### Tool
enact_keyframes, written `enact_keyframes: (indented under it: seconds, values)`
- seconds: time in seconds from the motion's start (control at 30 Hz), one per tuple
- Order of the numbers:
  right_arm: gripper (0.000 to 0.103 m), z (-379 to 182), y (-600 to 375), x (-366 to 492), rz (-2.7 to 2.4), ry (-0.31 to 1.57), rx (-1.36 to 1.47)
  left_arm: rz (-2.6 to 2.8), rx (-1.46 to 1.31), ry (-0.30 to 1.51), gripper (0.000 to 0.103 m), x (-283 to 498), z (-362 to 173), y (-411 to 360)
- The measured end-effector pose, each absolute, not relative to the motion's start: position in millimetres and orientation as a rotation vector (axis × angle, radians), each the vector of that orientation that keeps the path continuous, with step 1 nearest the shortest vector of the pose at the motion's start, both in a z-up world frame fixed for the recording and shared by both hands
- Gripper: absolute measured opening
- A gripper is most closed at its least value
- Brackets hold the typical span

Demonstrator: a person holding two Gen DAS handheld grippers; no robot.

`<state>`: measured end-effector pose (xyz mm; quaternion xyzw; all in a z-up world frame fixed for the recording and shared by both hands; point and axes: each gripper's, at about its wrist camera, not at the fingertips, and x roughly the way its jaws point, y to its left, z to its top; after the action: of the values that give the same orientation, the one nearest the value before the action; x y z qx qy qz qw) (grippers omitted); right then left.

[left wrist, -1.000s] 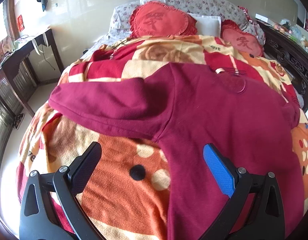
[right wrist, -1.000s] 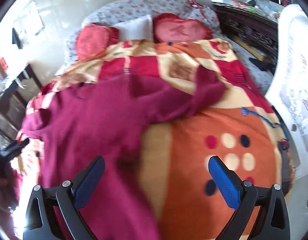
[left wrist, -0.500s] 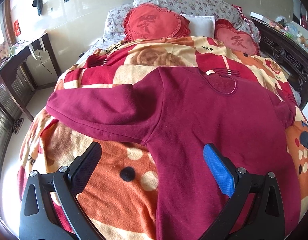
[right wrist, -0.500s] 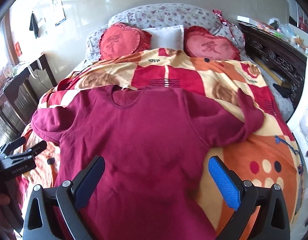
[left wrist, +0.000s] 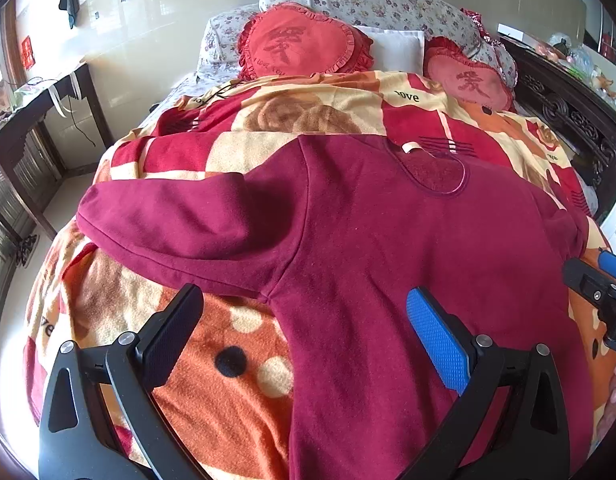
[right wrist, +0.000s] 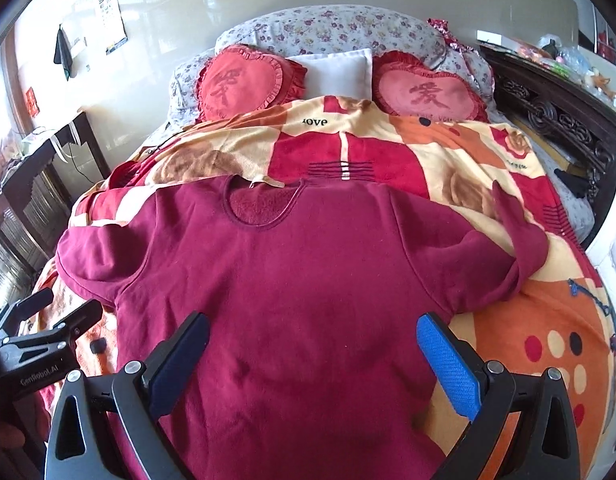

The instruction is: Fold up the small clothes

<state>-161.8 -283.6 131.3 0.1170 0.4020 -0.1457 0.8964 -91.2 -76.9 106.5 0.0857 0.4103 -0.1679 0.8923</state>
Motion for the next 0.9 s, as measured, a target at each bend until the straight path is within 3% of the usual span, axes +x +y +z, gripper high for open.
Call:
enact_keyframes:
  seconds: [0.9]
  values:
    - [0.103, 105.3, -266.0, -117.6, -0.267, 0.884, 0.209, -0.327, 0.18, 0.884, 0.102, -66.3, 88.5, -79.5]
